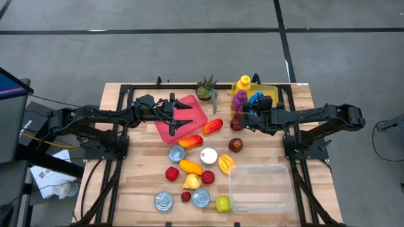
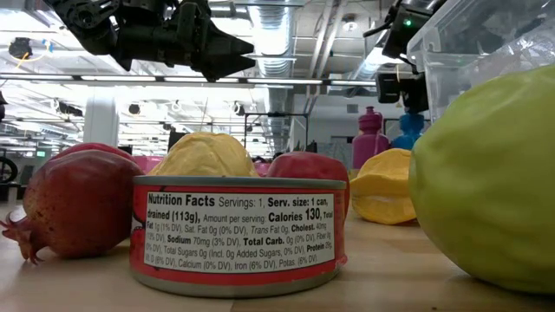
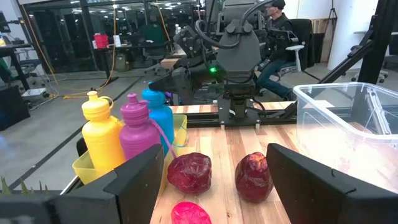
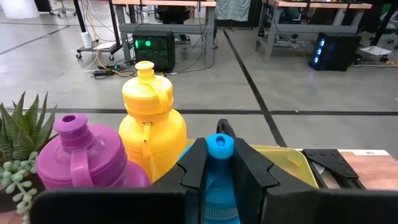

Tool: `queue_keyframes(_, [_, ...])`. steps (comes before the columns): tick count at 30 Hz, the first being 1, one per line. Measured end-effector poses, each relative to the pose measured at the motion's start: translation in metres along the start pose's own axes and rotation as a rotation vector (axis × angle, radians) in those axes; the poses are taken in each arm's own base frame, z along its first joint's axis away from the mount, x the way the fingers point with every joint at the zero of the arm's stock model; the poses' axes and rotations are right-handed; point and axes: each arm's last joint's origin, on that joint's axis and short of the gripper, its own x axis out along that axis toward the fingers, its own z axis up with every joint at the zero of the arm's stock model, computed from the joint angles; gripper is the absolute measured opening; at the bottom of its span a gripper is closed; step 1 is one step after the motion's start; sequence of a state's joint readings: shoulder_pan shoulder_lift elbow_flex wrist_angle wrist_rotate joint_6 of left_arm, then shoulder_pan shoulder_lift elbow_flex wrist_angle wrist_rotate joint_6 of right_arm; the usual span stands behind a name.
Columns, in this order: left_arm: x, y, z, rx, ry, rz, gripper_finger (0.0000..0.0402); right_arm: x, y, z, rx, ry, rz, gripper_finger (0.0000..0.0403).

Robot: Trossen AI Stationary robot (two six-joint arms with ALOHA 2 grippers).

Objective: Pick & Place Food Item
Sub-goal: Put the blue water bottle into the yellow bin, then put the bottom red mango into the transparent bin

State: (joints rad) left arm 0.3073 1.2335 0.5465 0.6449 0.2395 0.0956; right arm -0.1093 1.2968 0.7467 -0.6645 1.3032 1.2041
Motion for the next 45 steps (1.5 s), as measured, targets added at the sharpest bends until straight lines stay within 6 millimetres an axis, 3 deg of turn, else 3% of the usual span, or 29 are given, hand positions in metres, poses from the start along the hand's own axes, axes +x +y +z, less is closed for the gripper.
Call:
queue_keyframes(20, [0.0, 0.0, 0.0, 0.0, 0.0, 0.0, 0.0278, -0.003, 0.001, -0.001, 0.0, -0.005, 0.014, 0.0202])
queue_keyframes(29, [0.0, 0.0, 0.0, 0.0, 0.0, 0.0, 0.0278, -0.005, 0.002, 0.005, -0.003, -0.044, 0.009, 0.0215])
queue_keyframes(38, [0.0, 0.0, 0.0, 0.0, 0.001, -0.001, 0.0278, -0.016, 0.018, 0.042, -0.055, -0.101, 0.021, 0.0212])
queue_keyframes(45, [0.0, 0.0, 0.0, 0.0, 0.001, 0.0, 0.0278, -0.03, 0.031, 0.084, -0.115, -0.143, 0.034, 0.0212])
